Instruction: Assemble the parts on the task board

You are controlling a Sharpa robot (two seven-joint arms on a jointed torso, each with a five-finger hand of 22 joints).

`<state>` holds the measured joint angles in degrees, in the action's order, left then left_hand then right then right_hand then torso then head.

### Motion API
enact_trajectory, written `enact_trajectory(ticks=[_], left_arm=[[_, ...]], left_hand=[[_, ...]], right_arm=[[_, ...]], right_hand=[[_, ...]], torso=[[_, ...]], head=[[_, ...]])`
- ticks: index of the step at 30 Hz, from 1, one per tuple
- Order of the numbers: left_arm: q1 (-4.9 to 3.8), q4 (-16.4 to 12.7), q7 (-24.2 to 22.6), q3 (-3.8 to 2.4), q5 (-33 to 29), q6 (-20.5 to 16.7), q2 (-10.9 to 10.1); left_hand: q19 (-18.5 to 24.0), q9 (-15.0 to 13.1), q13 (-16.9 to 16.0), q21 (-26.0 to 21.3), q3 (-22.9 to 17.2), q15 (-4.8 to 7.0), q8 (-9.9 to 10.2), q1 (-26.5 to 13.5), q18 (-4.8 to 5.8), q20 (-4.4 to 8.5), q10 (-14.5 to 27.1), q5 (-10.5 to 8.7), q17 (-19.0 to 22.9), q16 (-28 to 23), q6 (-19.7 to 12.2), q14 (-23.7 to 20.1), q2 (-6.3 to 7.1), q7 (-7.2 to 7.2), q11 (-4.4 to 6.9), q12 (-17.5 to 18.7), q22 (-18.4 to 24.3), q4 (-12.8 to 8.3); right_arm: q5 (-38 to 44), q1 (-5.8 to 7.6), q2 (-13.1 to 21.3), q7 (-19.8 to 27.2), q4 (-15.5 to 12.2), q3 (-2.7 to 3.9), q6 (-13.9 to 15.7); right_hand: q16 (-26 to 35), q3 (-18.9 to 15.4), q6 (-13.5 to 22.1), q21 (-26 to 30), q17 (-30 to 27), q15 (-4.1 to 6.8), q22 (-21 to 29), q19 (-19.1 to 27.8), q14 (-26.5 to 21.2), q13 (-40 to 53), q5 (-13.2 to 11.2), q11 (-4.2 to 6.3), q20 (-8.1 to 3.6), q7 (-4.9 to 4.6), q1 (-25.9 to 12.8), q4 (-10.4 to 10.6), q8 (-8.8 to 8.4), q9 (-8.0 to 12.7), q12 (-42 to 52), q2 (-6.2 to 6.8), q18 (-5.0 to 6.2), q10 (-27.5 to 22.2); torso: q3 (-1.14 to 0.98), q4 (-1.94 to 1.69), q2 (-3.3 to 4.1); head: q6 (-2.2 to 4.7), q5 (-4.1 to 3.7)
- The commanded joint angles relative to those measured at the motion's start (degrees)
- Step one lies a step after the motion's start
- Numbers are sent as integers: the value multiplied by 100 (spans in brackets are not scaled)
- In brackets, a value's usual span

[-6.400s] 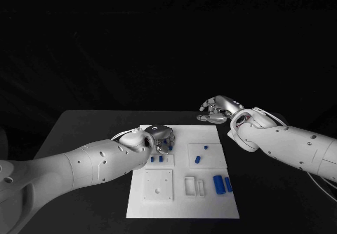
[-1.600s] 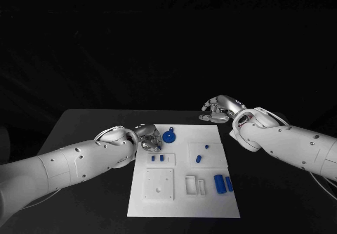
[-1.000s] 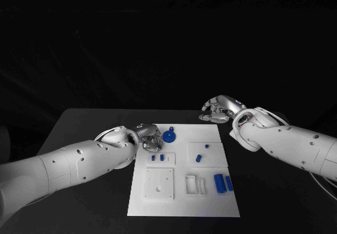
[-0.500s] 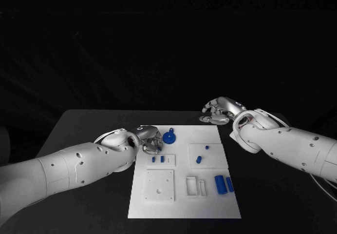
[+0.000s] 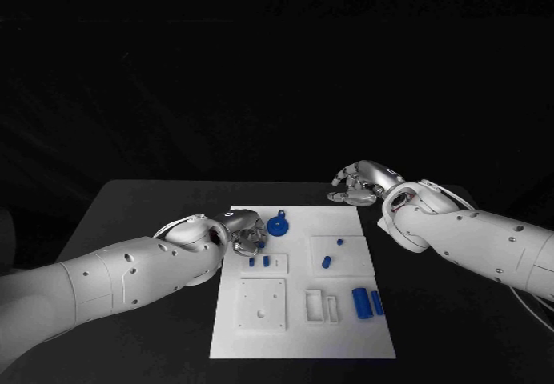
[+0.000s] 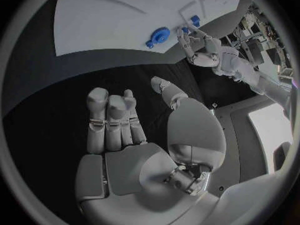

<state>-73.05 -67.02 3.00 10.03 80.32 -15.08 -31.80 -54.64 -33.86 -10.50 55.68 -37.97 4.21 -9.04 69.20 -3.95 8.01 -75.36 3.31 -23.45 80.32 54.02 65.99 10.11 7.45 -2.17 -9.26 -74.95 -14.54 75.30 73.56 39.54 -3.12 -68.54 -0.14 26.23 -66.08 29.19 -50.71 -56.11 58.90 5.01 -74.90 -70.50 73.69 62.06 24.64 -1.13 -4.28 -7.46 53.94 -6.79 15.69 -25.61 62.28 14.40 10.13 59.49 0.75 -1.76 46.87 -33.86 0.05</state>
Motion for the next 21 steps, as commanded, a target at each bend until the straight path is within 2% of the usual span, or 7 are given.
enact_trajectory(ticks=[1,7,15,19,20,21], left_arm=[[-1,7,-7,-4,-4,-67,-6],[2,55,-2,-5,-8,-96,-37],[5,118,-50,-10,-150,-153,-101],[6,117,-138,-22,-460,-320,-189],[5,112,-219,-35,-630,-391,-228],[4,112,-289,-42,-807,-450,-260]], left_hand=[[5,19,1,-41,23,-14,44,19,-142,156,2,-36,9,-38,-83,-14,53,-16,-18,27,-60,30],[1,37,0,-44,15,-14,57,47,-144,157,3,-34,14,-44,-140,-14,62,-28,-18,38,-59,33],[17,53,27,-65,-2,-55,38,92,-143,138,120,-33,30,-78,-164,-54,92,-16,-62,118,-55,33],[106,54,51,-132,-52,-112,-17,148,-136,82,236,-29,76,-180,-119,-172,74,37,-119,192,-40,23],[124,53,51,-149,-76,-121,-40,174,-137,69,243,-27,87,-200,-96,-185,47,59,-127,198,-36,21],[128,52,49,-154,-88,-123,-56,188,-139,65,241,-25,90,-205,-79,-184,36,80,-129,199,-36,19]], right_arm=[[50,-10,12,57,-6,2,-76],[16,-47,67,117,-67,2,-68],[-186,-116,218,337,-277,2,-92],[-240,-157,328,449,-400,1,-267],[-240,-172,369,487,-445,1,-374],[-240,-184,403,498,-477,0,-449]], right_hand=[[31,25,-3,31,9,0,-93,5,27,-8,18,-19,-43,-37,-11,-1,4,8,22,-24,487,-8],[64,29,52,59,1,-15,-87,33,0,-29,4,-35,-37,-54,15,-36,-24,23,0,-22,487,-38],[262,76,131,229,-104,-51,-42,192,-127,-380,-68,-70,38,-90,126,-180,-48,38,-389,-40,487,-159],[437,174,154,414,-225,-102,9,359,-267,-921,-249,-121,132,-129,246,-333,-40,36,-1103,-88,487,-473],[458,319,140,461,-250,-151,13,388,-310,-1412,-477,-154,167,-161,340,-379,-20,29,-1720,-193,480,-584],[459,374,135,476,-255,-162,10,405,-325,-1605,-557,-177,170,-170,420,-454,-12,25,-1965,-129,486,-637]], torso=[[0,0,1],[1,-1,-3],[4,5,-4],[5,7,-2],[5,8,-3],[2,6,-6]], head=[[1,-3],[9,-9],[34,-31],[52,-60],[61,-82],[66,-97]])
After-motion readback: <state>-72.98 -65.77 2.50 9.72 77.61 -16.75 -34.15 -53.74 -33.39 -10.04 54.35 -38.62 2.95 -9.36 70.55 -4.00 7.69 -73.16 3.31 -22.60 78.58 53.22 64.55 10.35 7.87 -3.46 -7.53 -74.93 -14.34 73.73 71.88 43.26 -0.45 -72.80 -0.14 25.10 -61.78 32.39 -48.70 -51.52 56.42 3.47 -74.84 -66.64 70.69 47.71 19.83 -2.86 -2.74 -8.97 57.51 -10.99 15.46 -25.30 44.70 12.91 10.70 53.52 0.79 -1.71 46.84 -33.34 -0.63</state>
